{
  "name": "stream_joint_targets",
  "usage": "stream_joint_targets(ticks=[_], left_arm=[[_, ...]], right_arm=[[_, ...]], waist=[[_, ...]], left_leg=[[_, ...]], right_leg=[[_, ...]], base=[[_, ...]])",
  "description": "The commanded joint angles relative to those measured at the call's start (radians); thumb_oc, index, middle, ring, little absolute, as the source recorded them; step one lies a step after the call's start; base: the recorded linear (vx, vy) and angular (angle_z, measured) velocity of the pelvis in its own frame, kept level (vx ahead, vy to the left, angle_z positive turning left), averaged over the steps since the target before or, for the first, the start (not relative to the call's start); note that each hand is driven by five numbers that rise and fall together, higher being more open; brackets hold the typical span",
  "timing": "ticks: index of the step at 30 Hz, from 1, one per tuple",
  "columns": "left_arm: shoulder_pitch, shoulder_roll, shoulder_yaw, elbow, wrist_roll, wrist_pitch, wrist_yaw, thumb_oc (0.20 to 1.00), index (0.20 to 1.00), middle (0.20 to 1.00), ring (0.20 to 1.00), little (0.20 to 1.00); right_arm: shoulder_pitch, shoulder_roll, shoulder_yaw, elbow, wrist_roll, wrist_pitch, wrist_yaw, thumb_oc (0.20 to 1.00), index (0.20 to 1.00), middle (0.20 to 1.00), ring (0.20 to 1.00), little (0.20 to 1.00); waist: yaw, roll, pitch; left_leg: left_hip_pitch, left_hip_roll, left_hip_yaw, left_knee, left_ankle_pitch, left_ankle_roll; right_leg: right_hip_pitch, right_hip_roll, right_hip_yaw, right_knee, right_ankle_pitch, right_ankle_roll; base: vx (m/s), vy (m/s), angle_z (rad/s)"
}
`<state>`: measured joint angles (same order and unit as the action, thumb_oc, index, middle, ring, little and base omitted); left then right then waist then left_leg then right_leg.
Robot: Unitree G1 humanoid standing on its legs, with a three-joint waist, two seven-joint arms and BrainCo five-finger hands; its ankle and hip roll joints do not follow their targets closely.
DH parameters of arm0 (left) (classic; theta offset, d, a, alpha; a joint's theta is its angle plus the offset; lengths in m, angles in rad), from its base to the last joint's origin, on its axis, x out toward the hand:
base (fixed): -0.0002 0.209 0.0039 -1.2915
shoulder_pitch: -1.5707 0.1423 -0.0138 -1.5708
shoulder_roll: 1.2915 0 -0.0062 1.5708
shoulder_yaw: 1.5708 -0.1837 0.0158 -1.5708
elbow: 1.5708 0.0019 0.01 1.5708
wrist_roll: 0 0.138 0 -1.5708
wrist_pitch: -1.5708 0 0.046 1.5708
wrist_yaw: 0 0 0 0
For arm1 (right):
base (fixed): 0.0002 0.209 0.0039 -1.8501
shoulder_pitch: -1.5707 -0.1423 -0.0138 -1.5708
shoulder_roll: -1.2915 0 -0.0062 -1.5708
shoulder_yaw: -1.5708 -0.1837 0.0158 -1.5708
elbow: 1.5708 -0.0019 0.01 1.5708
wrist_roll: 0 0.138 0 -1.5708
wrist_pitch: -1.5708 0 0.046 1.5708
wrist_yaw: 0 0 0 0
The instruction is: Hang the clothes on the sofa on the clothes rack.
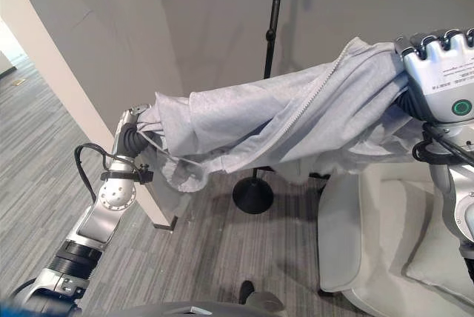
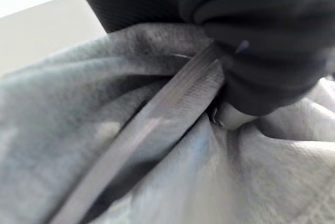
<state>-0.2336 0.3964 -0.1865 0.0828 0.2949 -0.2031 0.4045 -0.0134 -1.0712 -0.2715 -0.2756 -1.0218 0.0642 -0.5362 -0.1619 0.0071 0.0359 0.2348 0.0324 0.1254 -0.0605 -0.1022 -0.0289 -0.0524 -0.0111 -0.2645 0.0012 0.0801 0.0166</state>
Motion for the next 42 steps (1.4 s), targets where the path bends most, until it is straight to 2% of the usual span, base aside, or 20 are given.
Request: stream_joint_targets(ticks=[1,2,4,5,7,8,10,11,12,13,14,16,18,19,22,24,27,34,40,42], left_arm=[[-0.028,0.073,0.035,-0.002,-0.019,-0.026,0.019,0.2,0.2,0.2,0.2,0.2],[-0.03,0.073,0.035,-0.002,-0.019,-0.026,0.019,0.2,0.2,0.2,0.2,0.2],[-0.051,0.096,0.026,-0.003,-0.006,-0.024,0.025,0.2,0.2,0.2,0.2,0.2],[-0.083,0.112,0.025,0.013,0.0,-0.016,0.046,0.2,0.2,0.2,0.2,0.2],[-0.11,0.122,0.032,0.035,0.008,-0.011,0.058,0.2,0.2,0.2,0.2,0.2],[-0.118,0.132,0.04,0.038,0.014,-0.01,0.063,0.2,0.2,0.2,0.2,0.2],[-0.133,0.141,0.041,0.043,0.019,-0.009,0.071,0.2,0.2,0.2,0.2,0.2],[-0.165,0.165,0.041,0.056,0.026,-0.007,0.093,0.2,0.2,0.2,0.2,0.2],[-0.183,0.174,0.037,0.068,0.027,-0.002,0.104,0.2,0.2,0.2,0.2,0.2],[-0.186,0.174,0.038,0.071,0.027,-0.003,0.106,0.2,0.2,0.2,0.2,0.2],[-0.227,0.196,0.027,0.097,0.035,0.006,0.125,0.2,0.2,0.2,0.2,0.2],[-0.27,0.216,0.012,0.119,0.037,0.01,0.132,0.2,0.2,0.2,0.2,0.2],[-0.281,0.222,0.008,0.134,0.036,0.011,0.133,0.2,0.2,0.2,0.2,0.2],[-0.307,0.226,-0.005,0.164,0.036,0.018,0.136,0.2,0.2,0.2,0.2,0.2],[-0.312,0.225,-0.006,0.194,0.037,0.025,0.125,0.2,0.2,0.2,0.2,0.2],[-0.315,0.218,-0.013,0.205,0.046,0.025,0.121,0.2,0.2,0.2,0.2,0.2],[-0.332,0.228,-0.027,0.218,0.063,0.028,0.118,0.2,0.2,0.2,0.2,0.2],[-0.445,0.296,-0.078,0.29,0.066,0.039,0.129,0.2,0.2,0.2,0.2,0.2],[-0.586,0.424,-0.077,0.388,0.088,0.097,0.166,0.2,0.2,0.2,0.2,0.2],[-0.604,0.443,-0.079,0.407,0.09,0.105,0.171,0.2,0.2,0.2,0.2,0.2]], right_arm=[[-0.072,-0.059,-0.075,0.031,0.037,0.046,-0.035,0.2,0.2,0.2,0.2,0.2],[-0.074,-0.06,-0.075,0.033,0.038,0.046,-0.037,0.2,0.2,0.2,0.2,0.2],[-0.099,-0.085,-0.07,0.038,0.051,0.047,-0.043,0.2,0.2,0.2,0.2,0.2],[-0.143,-0.111,-0.039,0.059,0.052,0.059,-0.051,0.2,0.2,0.2,0.2,0.2],[-0.144,-0.124,-0.032,0.074,0.056,0.061,-0.046,0.2,0.2,0.2,0.2,0.2],[-0.147,-0.128,-0.029,0.074,0.061,0.054,-0.043,0.2,0.2,0.2,0.2,0.2],[-0.161,-0.133,-0.021,0.079,0.066,0.046,-0.044,0.2,0.2,0.2,0.2,0.2],[-0.198,-0.147,0.007,0.111,0.091,0.037,-0.048,0.2,0.2,0.2,0.2,0.2],[-0.232,-0.156,0.039,0.134,0.101,0.032,-0.045,0.2,0.2,0.2,0.2,0.2],[-0.244,-0.158,0.049,0.14,0.102,0.032,-0.047,0.2,0.2,0.2,0.2,0.2],[-0.322,-0.172,0.123,0.192,0.127,0.024,-0.04,0.2,0.2,0.2,0.2,0.2],[-0.401,-0.172,0.196,0.239,0.16,0.019,-0.037,0.2,0.2,0.2,0.2,0.2],[-0.424,-0.171,0.225,0.261,0.169,0.016,-0.033,0.2,0.2,0.2,0.2,0.2],[-0.478,-0.171,0.284,0.302,0.187,0.015,-0.023,0.2,0.2,0.2,0.2,0.2],[-0.54,-0.168,0.364,0.357,0.181,0.023,-0.004,0.2,0.2,0.2,0.2,0.2],[-0.553,-0.166,0.379,0.372,0.167,0.038,0.01,0.2,0.2,0.2,0.2,0.2],[-0.577,-0.159,0.397,0.407,0.171,0.049,0.011,0.2,0.2,0.2,0.2,0.2],[-0.763,-0.187,0.566,0.559,0.17,0.085,0.014,0.2,0.2,0.2,0.2,0.2],[-0.897,-0.199,0.623,0.588,0.143,0.135,0.011,0.2,0.2,0.2,0.2,0.2],[-0.92,-0.199,0.639,0.601,0.147,0.137,0.011,0.2,0.2,0.2,0.2,0.2]], waist=[[0.006,-0.036,-0.039],[0.005,-0.04,-0.037],[0.012,-0.056,-0.015],[0.027,-0.083,0.0],[0.035,-0.096,0.003],[0.043,-0.095,0.002],[0.053,-0.096,0.001],[0.076,-0.096,-0.002],[0.092,-0.093,-0.002],[0.091,-0.095,-0.001],[0.117,-0.082,0.004],[0.136,-0.073,0.012],[0.14,-0.069,0.014],[0.154,-0.064,0.02],[0.168,-0.042,-0.005],[0.169,-0.032,-0.037],[0.175,-0.041,-0.066],[0.185,-0.059,-0.095],[0.183,-0.056,-0.122],[0.183,-0.054,-0.123]], left_leg=[[-0.038,0.012,0.066,0.223,0.039,-0.059],[-0.047,0.01,0.065,0.234,0.041,-0.06],[-0.147,0.038,0.055,0.464,0.137,-0.093],[-0.242,0.07,0.058,0.641,0.189,-0.083],[-0.296,0.101,0.086,0.65,0.165,-0.058],[-0.319,0.105,0.082,0.615,0.127,-0.05],[-0.329,0.093,0.084,0.565,0.107,-0.036],[-0.367,0.061,0.047,0.445,0.06,-0.028],[-0.387,0.039,0.016,0.358,0.065,-0.027],[-0.384,0.035,0.019,0.345,0.077,-0.025],[-0.394,0.005,-0.06,0.182,0.151,-0.05],[-0.429,-0.008,-0.109,0.069,0.209,-0.073],[-0.438,-0.014,-0.121,0.025,0.226,-0.078],[-0.466,-0.021,-0.136,-0.013,0.252,-0.088],[-0.439,-0.009,-0.143,-0.022,0.265,-0.086],[-0.392,-0.009,-0.125,-0.016,0.278,-0.083],[-0.358,-0.029,-0.092,-0.014,0.261,-0.066],[-0.342,-0.071,-0.043,-0.009,0.228,-0.03],[-0.322,-0.104,-0.017,-0.01,0.194,-0.002],[-0.32,-0.106,-0.015,-0.011,0.189,0.001]], right_leg=[[-0.034,-0.006,0.087,0.058,-0.037,0.052],[-0.036,-0.008,0.086,0.055,-0.03,0.048],[0.004,0.0,0.104,0.044,-0.049,0.014],[0.047,-0.005,0.125,0.043,-0.078,-0.016],[0.075,-0.02,0.14,0.042,-0.089,-0.018],[0.091,-0.019,0.152,0.036,-0.1,-0.014],[0.098,-0.024,0.166,0.026,-0.095,-0.007],[0.125,-0.027,0.192,0.012,-0.107,0.006],[0.141,-0.026,0.208,0.004,-0.114,0.011],[0.138,-0.029,0.209,0.002,-0.109,0.011],[0.17,-0.017,0.239,-0.003,-0.119,0.015],[0.201,-0.005,0.264,-0.002,-0.133,0.015],[0.216,0.0,0.275,-0.002,-0.141,0.016],[0.244,0.006,0.307,0.006,-0.155,0.014],[0.293,0.014,0.349,-0.003,-0.189,0.026],[0.333,-0.021,0.355,-0.008,-0.208,0.04],[0.343,-0.064,0.35,0.0,-0.208,0.063],[0.312,-0.12,0.371,0.037,-0.139,0.102],[0.296,-0.163,0.364,0.056,-0.054,0.135],[0.293,-0.167,0.364,0.057,-0.053,0.139]], base=[[0.08,-0.125,0.0],[0.09,-0.149,0.08],[0.12,-0.213,-0.09],[0.19,-0.233,-0.21],[0.22,-0.108,-0.34],[0.1,0.001,-0.45],[0.14,0.048,-0.55],[0.25,0.094,-0.89],[0.18,0.074,-0.86],[0.2,0.073,-0.67],[0.2,0.054,-0.51],[0.27,0.036,-0.6],[0.22,0.016,-0.53],[0.38,0.063,-0.5],[0.37,0.096,-0.52],[0.43,0.173,-0.49],[0.34,0.146,-0.24],[0.2,0.105,-0.14],[0.15,0.082,0.05],[0.08,0.05,0.07]])
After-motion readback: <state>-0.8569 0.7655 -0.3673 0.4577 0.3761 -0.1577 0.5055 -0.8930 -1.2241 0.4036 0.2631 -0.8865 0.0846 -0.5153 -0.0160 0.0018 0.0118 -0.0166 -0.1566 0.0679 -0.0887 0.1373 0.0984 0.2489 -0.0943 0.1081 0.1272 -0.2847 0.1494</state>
